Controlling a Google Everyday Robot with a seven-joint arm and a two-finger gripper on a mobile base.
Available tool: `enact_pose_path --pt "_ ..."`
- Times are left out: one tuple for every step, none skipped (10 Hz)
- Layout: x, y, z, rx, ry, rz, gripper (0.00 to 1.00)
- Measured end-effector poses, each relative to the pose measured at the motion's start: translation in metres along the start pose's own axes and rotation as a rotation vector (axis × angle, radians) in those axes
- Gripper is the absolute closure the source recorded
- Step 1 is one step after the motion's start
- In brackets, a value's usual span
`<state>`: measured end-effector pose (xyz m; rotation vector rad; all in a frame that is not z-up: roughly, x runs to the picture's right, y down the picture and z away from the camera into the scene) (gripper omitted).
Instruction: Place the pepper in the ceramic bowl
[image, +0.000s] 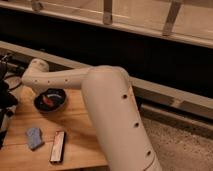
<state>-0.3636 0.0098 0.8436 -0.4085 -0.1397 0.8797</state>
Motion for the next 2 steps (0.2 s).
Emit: enact_pose_path --pt "-0.0003 -0.0005 0.001 0.008 0.004 -0.003 0.11" --pt "0.0007 0.0033 0.0022 0.018 0.006 -0.007 0.11"
